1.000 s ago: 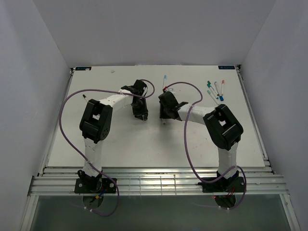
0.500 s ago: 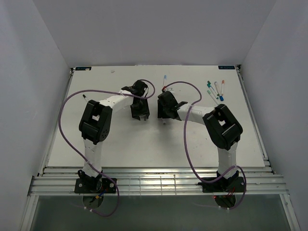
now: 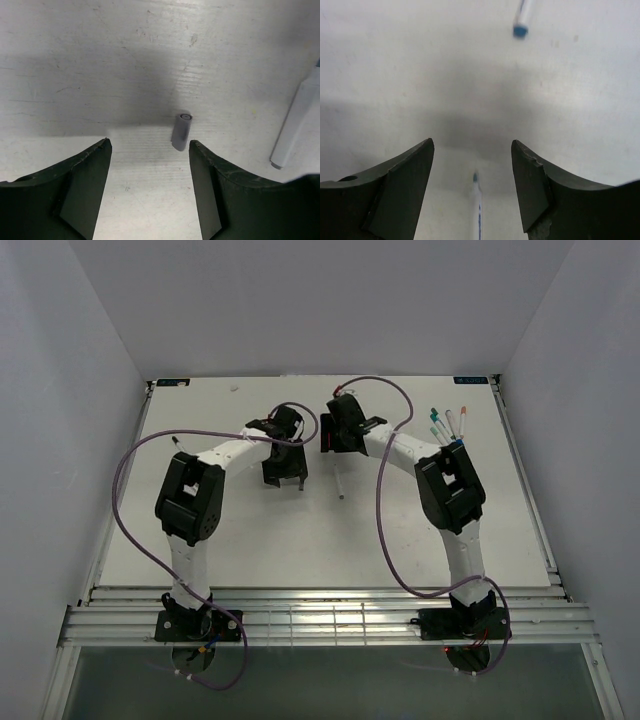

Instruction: Open the pen caps

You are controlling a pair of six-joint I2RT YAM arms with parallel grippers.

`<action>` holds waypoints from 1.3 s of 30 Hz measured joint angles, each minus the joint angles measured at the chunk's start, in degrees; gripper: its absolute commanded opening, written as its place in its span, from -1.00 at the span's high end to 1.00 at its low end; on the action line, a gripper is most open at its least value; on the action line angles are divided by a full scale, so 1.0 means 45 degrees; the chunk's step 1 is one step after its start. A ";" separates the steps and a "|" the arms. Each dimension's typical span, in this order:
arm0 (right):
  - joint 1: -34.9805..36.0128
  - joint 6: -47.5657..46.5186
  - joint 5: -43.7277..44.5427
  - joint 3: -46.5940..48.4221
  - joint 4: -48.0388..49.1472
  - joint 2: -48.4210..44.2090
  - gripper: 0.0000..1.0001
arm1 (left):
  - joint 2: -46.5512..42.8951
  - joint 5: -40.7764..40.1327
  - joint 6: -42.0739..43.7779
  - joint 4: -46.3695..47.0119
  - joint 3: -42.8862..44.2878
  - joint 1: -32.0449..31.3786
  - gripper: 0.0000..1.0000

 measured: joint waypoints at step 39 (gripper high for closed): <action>-0.1613 -0.1909 0.0403 0.9559 -0.2409 0.6402 0.31 | -0.4328 0.0699 0.0287 0.1685 -0.1234 0.0010 -0.55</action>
